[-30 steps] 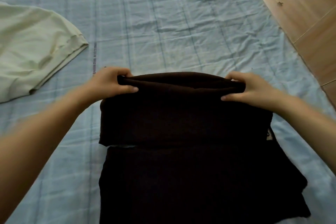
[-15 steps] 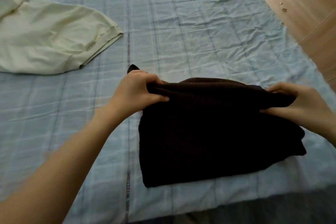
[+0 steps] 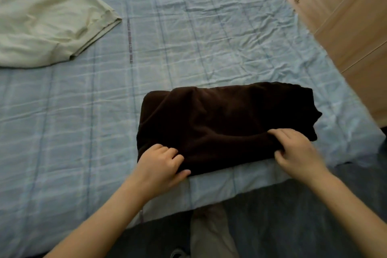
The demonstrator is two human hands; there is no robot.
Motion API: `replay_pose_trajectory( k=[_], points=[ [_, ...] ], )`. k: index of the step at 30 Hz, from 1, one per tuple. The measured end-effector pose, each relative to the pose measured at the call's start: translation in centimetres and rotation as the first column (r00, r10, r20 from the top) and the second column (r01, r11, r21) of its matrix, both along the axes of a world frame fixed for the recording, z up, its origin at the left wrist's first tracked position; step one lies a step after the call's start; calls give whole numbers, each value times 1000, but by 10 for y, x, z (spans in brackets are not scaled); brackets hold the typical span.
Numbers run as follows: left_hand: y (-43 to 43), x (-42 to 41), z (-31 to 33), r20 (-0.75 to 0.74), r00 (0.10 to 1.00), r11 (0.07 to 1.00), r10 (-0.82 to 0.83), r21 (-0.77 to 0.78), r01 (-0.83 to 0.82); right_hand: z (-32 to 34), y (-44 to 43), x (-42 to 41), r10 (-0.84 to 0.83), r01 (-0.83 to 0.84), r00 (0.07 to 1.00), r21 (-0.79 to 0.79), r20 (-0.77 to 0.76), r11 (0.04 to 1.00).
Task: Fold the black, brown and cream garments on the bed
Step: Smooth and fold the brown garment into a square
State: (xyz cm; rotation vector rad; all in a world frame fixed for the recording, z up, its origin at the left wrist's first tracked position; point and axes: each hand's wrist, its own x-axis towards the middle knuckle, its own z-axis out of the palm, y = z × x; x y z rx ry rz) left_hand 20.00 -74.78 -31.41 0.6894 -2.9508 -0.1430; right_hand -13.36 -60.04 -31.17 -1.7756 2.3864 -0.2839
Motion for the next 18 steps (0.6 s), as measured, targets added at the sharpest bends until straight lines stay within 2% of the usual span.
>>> replay_pose_trajectory(
  k=[3,5,6,8,10,14,18],
  points=[
    [-16,-19,23,-168,985,1000,21,20,-18,22,-23,27,-54,65,996,-164,66,984],
    [-38,-37,32,-276,953,992,124,0,-129,33,-52,46,-45,65,994,-210,101,976],
    [-51,-46,33,-235,949,978,210,38,-207,35,-69,53,-48,69,992,-190,114,979],
    [-69,-60,25,-31,937,931,348,125,-341,30,-106,66,-55,65,995,-119,83,991],
    [-70,-67,1,108,933,928,343,114,-355,15,-133,70,-39,39,999,-23,14,999],
    [-33,-40,-45,125,973,978,194,50,-202,-30,-108,53,-6,20,992,114,-123,993],
    [-20,-21,-75,177,972,986,155,33,-164,-61,-73,49,3,17,994,179,-110,984]
  ],
)
